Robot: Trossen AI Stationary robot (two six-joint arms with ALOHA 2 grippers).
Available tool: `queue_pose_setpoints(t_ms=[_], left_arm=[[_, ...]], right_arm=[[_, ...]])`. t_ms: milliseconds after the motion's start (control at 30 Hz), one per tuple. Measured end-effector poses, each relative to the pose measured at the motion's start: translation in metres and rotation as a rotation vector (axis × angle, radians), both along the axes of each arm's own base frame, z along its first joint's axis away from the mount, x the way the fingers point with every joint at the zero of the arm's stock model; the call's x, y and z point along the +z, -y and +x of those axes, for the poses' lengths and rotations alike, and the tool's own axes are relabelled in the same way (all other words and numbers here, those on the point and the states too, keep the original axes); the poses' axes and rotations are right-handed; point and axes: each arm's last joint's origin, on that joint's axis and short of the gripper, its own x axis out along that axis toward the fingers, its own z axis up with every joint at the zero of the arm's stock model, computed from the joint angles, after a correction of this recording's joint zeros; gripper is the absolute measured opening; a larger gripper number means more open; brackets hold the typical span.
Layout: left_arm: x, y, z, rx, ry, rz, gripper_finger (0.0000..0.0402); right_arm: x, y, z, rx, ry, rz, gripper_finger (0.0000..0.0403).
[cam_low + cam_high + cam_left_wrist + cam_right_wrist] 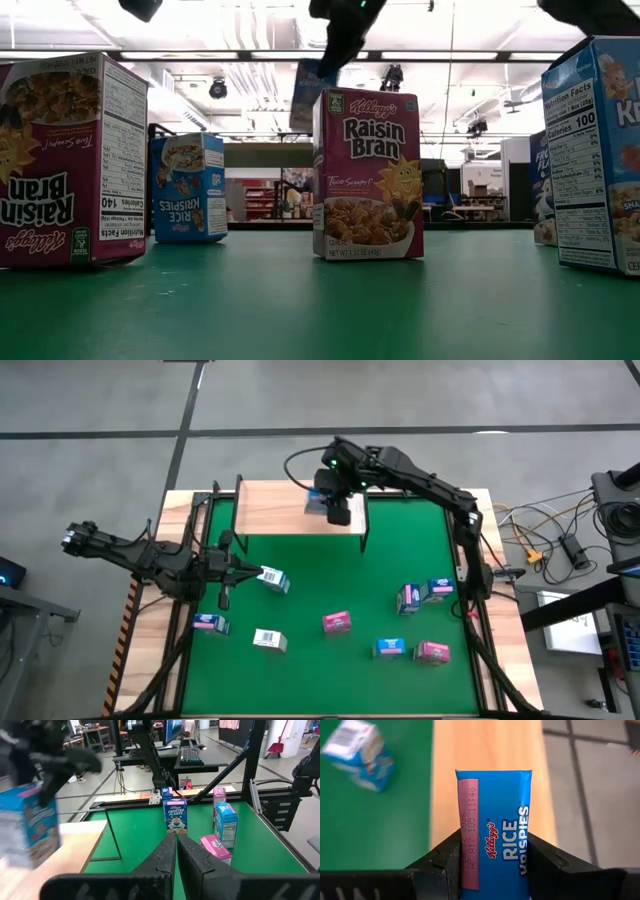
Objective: Stack cereal on shelf
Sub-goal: Put the top right light blue cereal box on the shelf
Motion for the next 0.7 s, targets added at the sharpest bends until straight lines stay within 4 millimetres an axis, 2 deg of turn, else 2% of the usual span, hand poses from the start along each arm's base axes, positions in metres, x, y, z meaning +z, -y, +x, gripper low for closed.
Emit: queue_pose_setpoints(t_ms=[200,500,700], left_arm=[[0.0,0.0,0.001,-0.001,0.005,0.006,0.0],[0.0,0.0,0.001,-0.002,0.004,0.008,0.0],[0.0,0.0,0.001,-0.002,0.002,0.013,0.0]], right_arm=[[-0.022,0.025,0.016,0.004,0.003,-0.041,0.0155],[-0.026,0.031,0.019,0.006,0.006,-0.053,0.0156],[-0.027,0.032,0.02,0.001,0.009,-0.052,0.018]])
